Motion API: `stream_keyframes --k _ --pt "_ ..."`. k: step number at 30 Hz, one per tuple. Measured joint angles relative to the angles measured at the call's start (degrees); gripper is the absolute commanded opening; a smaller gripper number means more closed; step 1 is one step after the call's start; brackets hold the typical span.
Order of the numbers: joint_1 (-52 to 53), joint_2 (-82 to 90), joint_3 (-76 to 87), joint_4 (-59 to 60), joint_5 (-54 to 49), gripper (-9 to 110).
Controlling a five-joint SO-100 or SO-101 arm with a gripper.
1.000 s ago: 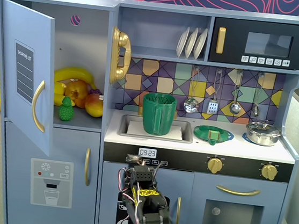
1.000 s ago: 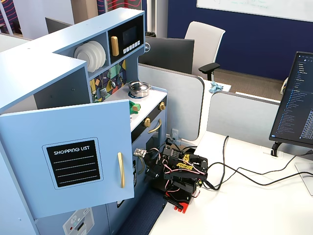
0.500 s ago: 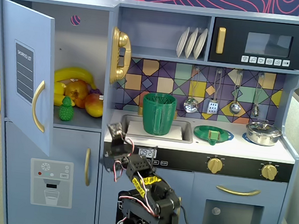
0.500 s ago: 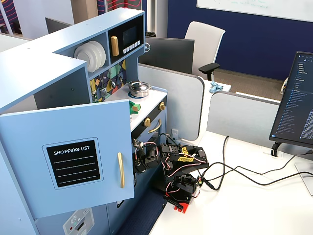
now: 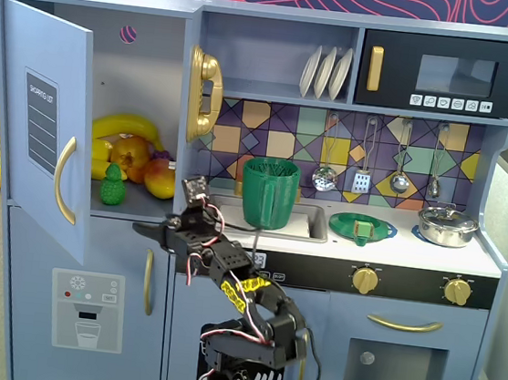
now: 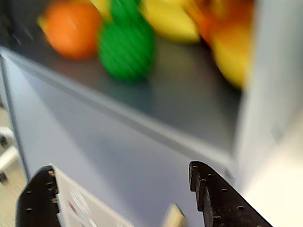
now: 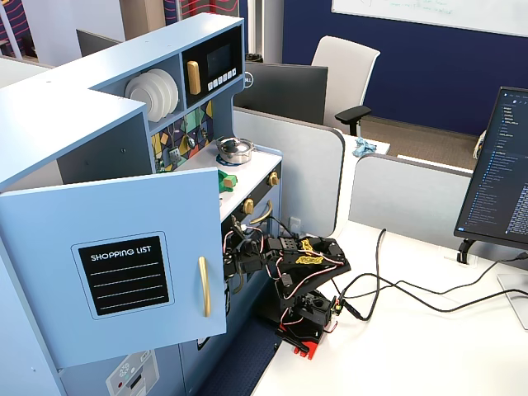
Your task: Pick up the green pineapple from the left cabinet and place it in the green recipient
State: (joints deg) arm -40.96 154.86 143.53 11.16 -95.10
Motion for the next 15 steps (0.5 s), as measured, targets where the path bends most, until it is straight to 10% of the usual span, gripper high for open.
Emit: stream_keyframes --k 15 --pt "-2.4 -19.2 -8.1 -16.3 3.3 39"
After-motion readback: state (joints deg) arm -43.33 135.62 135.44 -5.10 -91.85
